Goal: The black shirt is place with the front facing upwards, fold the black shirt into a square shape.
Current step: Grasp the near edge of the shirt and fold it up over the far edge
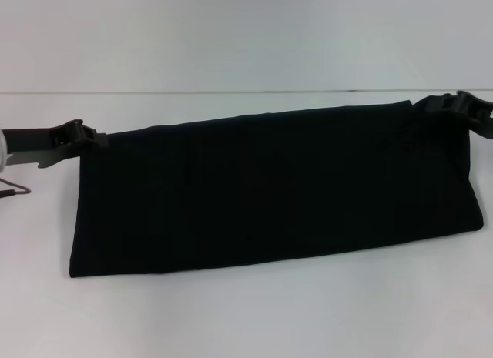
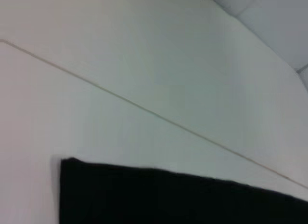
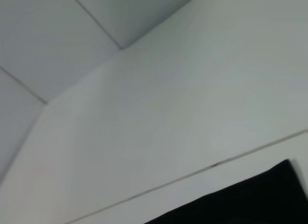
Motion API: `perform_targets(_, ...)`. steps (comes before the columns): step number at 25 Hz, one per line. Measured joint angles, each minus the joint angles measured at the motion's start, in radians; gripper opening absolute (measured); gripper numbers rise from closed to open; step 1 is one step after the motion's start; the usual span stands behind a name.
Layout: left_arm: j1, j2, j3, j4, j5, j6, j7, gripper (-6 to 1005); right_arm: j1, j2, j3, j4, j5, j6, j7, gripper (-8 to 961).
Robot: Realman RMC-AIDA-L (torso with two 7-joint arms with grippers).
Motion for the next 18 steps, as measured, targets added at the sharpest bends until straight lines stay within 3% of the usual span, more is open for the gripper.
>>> perform_targets(5, 0.001, -0.020, -0.001, 0.009, -0.013, -0.071, 0.002, 50, 0.020, 0.034, -0.066, 0.002, 0.002, 0.132, -0.001, 124)
perform_targets(18, 0.000, -0.032, -0.002, 0.031, -0.106, -0.163, 0.001, 53, 0.059, 0.046, -0.070, 0.006, 0.049, 0.232, 0.003, 128)
